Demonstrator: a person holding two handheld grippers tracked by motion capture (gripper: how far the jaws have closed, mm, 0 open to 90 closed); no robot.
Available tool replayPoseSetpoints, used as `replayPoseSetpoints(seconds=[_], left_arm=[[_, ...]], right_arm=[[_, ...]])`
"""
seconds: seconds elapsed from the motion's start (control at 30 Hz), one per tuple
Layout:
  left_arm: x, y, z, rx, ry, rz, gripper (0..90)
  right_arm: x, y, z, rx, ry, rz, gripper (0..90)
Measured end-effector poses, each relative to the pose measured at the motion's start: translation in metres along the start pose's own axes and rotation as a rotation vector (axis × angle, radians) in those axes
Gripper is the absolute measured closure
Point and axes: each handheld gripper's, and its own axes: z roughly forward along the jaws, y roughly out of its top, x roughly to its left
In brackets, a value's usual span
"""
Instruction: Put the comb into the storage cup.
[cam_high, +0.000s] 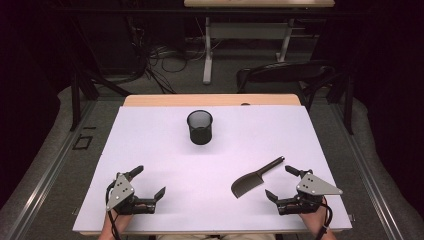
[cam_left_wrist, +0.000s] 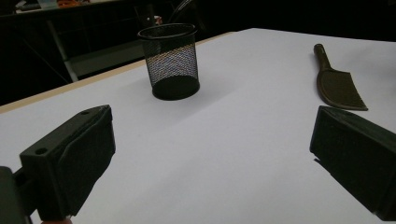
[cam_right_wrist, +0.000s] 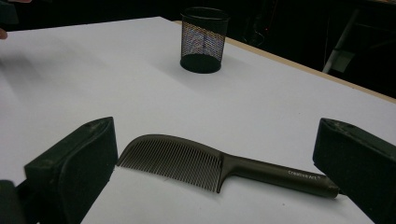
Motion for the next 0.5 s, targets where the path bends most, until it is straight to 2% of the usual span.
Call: replayPoseSetpoints(seconds=[0.33, 0.5], left_arm=[[0.0008, 0.0006, 0.0021, 0.007, -0.003, 0.01, 0.0], [0.0009, 0.0008, 0.0022, 0.005, -0.002, 0.01, 0.0]], right_arm=[[-0.0034, 0.0011, 0.0028, 0.017, 0.003, 0.008, 0.0], [-0.0046, 0.0033, 0.0077, 0.035, -0.003, -0.007, 0.0]])
